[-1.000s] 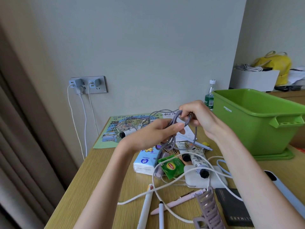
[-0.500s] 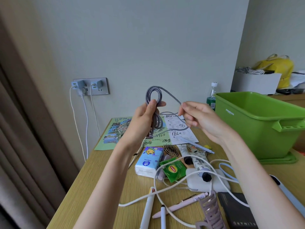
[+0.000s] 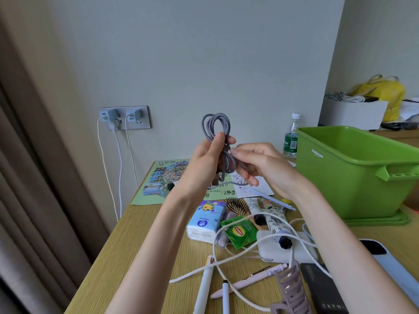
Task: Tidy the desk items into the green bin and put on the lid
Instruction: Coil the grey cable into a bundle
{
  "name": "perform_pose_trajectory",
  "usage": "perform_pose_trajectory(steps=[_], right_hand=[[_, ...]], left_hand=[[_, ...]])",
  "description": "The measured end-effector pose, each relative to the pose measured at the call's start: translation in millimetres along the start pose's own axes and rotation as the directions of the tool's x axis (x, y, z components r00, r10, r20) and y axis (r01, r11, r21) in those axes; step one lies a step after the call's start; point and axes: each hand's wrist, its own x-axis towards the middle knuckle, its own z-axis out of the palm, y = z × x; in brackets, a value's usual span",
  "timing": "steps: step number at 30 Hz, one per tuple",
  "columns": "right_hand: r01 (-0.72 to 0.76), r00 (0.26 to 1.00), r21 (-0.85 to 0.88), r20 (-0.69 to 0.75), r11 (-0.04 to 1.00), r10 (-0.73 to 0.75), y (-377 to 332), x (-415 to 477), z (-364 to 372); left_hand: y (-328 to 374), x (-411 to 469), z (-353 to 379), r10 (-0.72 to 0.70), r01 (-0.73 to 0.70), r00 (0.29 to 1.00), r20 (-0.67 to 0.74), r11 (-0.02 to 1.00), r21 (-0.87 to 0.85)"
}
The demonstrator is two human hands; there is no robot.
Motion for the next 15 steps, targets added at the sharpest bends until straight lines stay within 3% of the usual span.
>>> perform_pose_trajectory(steps=[2, 5, 9, 12, 15], right_hand=[[0.017, 1.0, -0.04, 0.026, 0.999, -0.016, -1, -2, -5], [0.037, 0.999, -0.116, -0.006, 0.993, -0.038, 1, -5, -15], [0.028, 0.985, -0.285, -0.154, 0.958, -0.074, 17, 0, -22], [-0.014, 0.95, -0.48, -0.281, 0.877, -0.139, 35, 3, -26], [-0.045, 0.907, -0.538, -0.374, 0.842, -0.191, 49, 3, -33]], left_hand=[[-2, 2, -2, -0.023, 0.02, 0.997, -0.079, 0.999, -0.034], [0, 7, -9, -0.051, 0.008, 0.984, -0.173, 0.971, -0.24], [4, 11, -15, -0.084, -0.031, 0.981, -0.175, 0.822, -0.569], [4, 13, -20, -0.095, -0.083, 0.965, -0.246, 0.777, -0.624], [4, 14, -32, -0.085, -0.142, 0.944, -0.318, 0.765, -0.628]])
